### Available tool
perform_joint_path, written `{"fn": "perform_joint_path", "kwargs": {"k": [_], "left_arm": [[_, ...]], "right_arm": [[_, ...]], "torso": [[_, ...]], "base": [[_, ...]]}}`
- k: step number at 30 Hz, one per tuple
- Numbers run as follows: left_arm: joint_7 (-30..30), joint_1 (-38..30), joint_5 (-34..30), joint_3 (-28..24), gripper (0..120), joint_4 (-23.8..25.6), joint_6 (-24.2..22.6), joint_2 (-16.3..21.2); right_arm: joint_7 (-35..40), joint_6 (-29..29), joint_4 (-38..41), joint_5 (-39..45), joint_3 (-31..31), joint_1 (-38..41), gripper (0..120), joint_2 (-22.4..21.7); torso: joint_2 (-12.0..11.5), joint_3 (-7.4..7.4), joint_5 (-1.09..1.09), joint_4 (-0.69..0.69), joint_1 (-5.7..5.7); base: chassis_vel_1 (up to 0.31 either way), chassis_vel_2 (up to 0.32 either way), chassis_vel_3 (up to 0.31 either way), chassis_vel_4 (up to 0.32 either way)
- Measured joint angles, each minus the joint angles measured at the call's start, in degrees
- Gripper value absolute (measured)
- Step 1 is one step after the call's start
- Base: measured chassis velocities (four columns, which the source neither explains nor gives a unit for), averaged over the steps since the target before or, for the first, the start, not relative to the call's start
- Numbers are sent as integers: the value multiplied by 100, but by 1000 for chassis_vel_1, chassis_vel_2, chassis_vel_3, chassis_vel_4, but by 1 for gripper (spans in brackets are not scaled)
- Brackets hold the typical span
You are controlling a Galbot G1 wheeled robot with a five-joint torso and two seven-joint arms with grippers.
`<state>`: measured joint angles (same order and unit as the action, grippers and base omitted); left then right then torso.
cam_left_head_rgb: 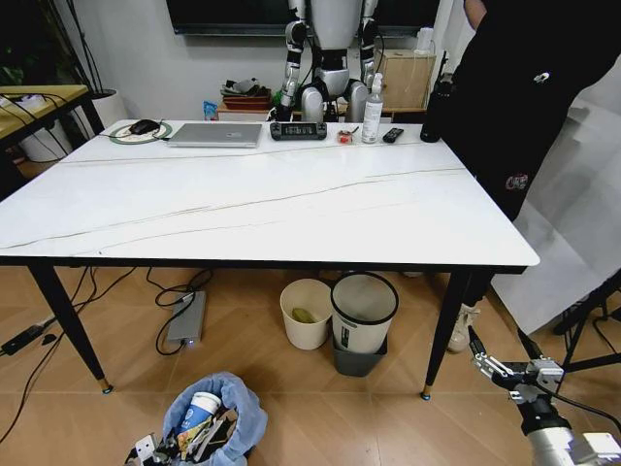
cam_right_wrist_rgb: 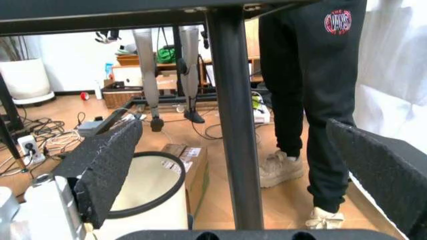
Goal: Pick up the trash bin and place the trash from the table into it.
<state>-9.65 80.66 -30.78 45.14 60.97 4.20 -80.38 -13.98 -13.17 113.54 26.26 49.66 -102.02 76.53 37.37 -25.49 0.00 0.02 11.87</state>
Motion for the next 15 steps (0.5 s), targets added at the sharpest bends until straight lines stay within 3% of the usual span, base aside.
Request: {"fn": "perform_joint_path", "kwargs": {"k": [15], "left_arm": [[-1, -137, 5, 21, 0, -187, 132, 12]], "right_arm": [[0, 0, 0, 0, 0, 0, 100, 0]], "torso": [[-11, 14, 0, 1, 1]], "base": [[0, 0, 0, 0]]}}
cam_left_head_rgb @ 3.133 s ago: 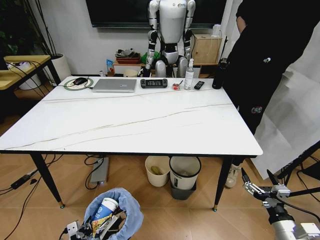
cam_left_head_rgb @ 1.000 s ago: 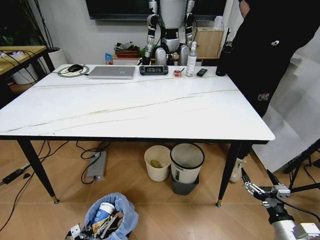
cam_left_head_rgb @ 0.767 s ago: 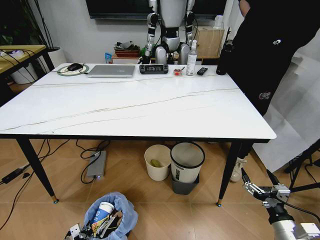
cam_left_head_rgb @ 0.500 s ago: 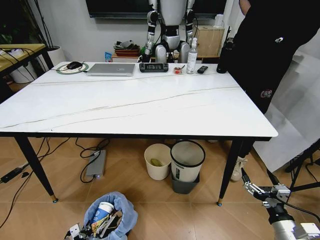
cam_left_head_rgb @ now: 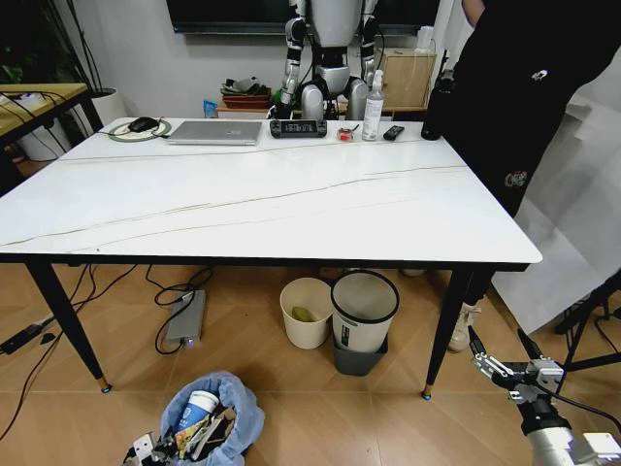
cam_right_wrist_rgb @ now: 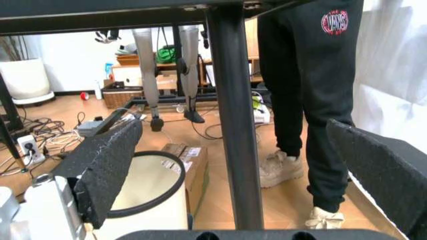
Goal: Pick up the trash bin and place the trash from the table into it.
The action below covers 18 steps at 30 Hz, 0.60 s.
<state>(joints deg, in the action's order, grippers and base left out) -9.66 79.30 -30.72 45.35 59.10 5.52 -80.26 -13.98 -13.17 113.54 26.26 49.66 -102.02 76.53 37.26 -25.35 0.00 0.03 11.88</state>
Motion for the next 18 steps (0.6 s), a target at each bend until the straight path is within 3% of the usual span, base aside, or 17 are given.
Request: {"fn": "perform_joint_path", "kwargs": {"k": [18], "left_arm": [[-58, -98, -17, 10, 0, -181, 51, 13]], "right_arm": [[0, 0, 0, 0, 0, 0, 100, 0]], "torso": [[33, -20, 0, 0, 14]], "base": [[0, 0, 0, 0]]}}
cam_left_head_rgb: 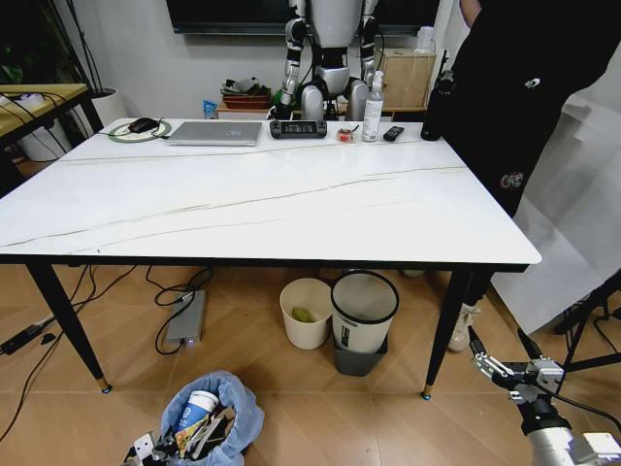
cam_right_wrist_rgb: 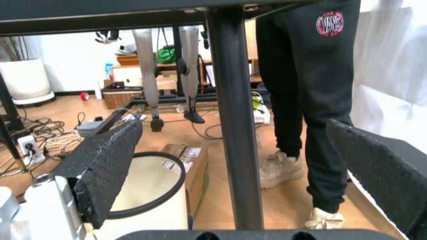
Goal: Pick up the trash bin and place the trash from the table into it.
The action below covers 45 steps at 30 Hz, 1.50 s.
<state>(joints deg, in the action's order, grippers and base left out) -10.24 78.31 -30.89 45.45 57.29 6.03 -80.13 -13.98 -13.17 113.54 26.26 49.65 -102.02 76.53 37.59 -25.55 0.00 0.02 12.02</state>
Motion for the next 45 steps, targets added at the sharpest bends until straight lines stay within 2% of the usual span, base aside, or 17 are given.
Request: {"fn": "perform_joint_path", "kwargs": {"k": [6, 9, 11, 14, 15, 19, 21, 24, 26, 27, 28, 30, 34, 35, 38, 40, 45], "left_arm": [[-25, -37, -14, 0, 25, -53, 10, 0], [-28, -36, -15, -1, 32, -54, 19, 0], [-33, -13, -27, -3, 43, -26, 40, 5], [-34, 9, -43, -4, 47, 5, 49, 13], [-34, 18, -51, -4, 53, 18, 51, 16], [-45, 263, -188, 8, 73, 405, 54, 88], [-52, 312, -208, 12, 77, 493, 53, 98], [-84, 604, -284, 17, 88, 1010, 53, 146], [-200, 924, -241, 42, 94, 1646, 150, 178], [-348, 1138, -157, 99, 99, 2114, 308, 190], [-348, 1138, -157, 99, 99, 2114, 308, 190], [-701, 1523, 20, 271, 106, 2893, 627, 190], [-1297, 2127, 88, 464, 112, 4034, 1206, 165], [-1297, 2127, 88, 464, 112, 4034, 1206, 165], [-1672, 2720, 27, 404, 114, 4983, 1390, 100], [-1827, 2965, 36, 352, 115, 5319, 1451, 64], [-1866, 3024, 42, 332, 113, 5399, 1464, 52]], "right_arm": [[0, 0, 0, 0, 0, 0, 100, 0], [0, 0, 0, 0, 0, 0, 100, 0], [0, 0, 0, 0, 0, 0, 100, 0], [0, 0, 0, 0, 0, 0, 100, 0], [0, 0, 0, 0, 1, 0, 100, 0], [0, 0, 0, 0, 0, 0, 100, 0], [0, 0, 0, 0, 0, 0, 100, 0], [0, 0, 0, 0, 0, 0, 100, 0], [0, 0, 0, 0, 1, 0, 100, 0], [0, 0, 0, 0, 0, 0, 100, 0], [0, 0, 0, 0, 0, 0, 100, 0], [0, 0, 0, 0, 0, -1, 100, 0], [0, 0, 0, 0, 0, 0, 100, 0], [0, 0, 0, 0, 0, 0, 100, 0], [0, 0, 0, 0, -1, 0, 100, 0], [0, 0, 0, 0, 0, 0, 100, 0], [0, 0, 0, 0, 0, 0, 100, 0]], "torso": [[7, -4, 1, 0, 3], [9, -5, 0, 0, 3], [10, -6, -1, 0, 4], [11, -7, 0, 0, 4], [11, -7, 0, 0, 5], [15, -9, 1, 0, 6], [15, -9, 0, 0, 6], [16, -10, -1, 0, 7], [17, -11, -2, -1, 7], [18, -11, 0, 0, 7], [18, -11, 0, 0, 7], [20, -11, 1, 0, 7], [20, -12, 1, 0, 8], [20, -12, 1, 0, 8], [21, -12, 2, 0, 8], [21, -12, 3, -2, 8], [22, -13, 0, 0, 8]], "base": [[0, 0, 0, 0], [0, 0, 0, 0], [0, 0, 0, 0], [0, 0, 0, 0], [0, 0, 0, 0], [0, 0, 0, 0], [0, 0, 0, 0], [0, 0, 0, 0], [0, 0, 0, 0], [0, 0, 0, 0], [0, 0, 0, 0], [0, 0, 0, 0], [0, 0, 0, 0], [0, 0, 0, 0], [0, 0, 0, 0], [0, 0, 0, 0], [0, 0, 0, 0]]}}
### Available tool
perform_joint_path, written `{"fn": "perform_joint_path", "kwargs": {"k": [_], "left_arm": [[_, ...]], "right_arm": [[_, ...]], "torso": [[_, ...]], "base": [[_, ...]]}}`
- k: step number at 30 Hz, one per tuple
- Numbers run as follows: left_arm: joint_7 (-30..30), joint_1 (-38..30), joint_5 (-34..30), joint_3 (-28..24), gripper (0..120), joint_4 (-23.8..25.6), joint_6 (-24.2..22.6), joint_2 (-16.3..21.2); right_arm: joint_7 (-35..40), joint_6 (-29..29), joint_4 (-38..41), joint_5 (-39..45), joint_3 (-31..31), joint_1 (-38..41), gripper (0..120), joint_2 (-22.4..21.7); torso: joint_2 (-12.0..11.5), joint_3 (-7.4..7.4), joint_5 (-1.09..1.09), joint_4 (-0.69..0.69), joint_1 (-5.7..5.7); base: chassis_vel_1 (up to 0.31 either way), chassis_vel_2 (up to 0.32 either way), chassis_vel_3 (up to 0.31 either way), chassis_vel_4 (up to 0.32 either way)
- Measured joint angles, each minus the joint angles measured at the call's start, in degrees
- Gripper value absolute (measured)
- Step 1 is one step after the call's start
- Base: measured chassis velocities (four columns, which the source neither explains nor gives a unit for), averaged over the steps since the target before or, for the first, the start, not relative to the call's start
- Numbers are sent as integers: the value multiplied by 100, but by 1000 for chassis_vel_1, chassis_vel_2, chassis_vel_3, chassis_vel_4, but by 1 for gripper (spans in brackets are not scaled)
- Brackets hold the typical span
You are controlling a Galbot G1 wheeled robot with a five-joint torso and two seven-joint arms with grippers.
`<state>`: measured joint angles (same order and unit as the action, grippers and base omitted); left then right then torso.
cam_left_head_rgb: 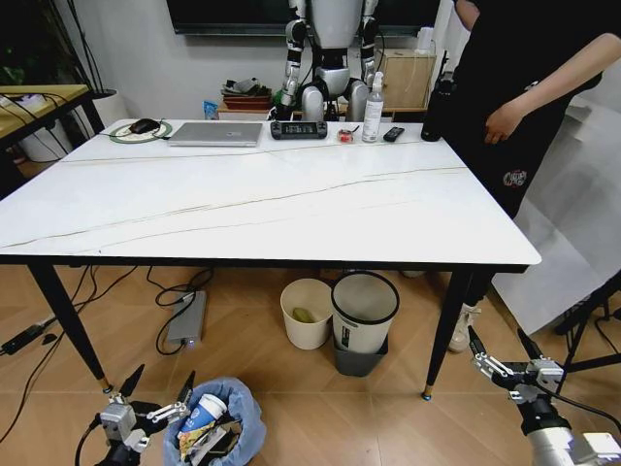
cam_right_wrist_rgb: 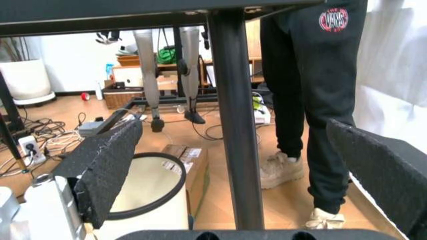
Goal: Pick up the trash bin and place the trash from the table into it.
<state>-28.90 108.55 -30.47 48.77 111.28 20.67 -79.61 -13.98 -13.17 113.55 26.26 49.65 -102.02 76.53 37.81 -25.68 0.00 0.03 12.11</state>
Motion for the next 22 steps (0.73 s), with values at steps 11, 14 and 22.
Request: {"fn": "perform_joint_path", "kwargs": {"k": [11, 14, 22], "left_arm": [[14, -32, 3, -6, 100, -53, -10, -3], [19, -37, 3, -7, 100, -59, -14, -3], [30, -46, 3, -8, 100, -78, -23, -3]], "right_arm": [[0, 0, 0, 0, 0, 0, 100, 0], [0, 0, -1, 0, 0, 0, 100, 0], [0, 0, -1, 0, 0, 0, 100, 0]], "torso": [[1, -1, 0, 0, 1], [1, -1, 0, 0, 1], [2, -1, 0, 0, 1]], "base": [[0, 0, 0, 0], [0, 0, 0, 0], [0, 0, 0, 0]]}}
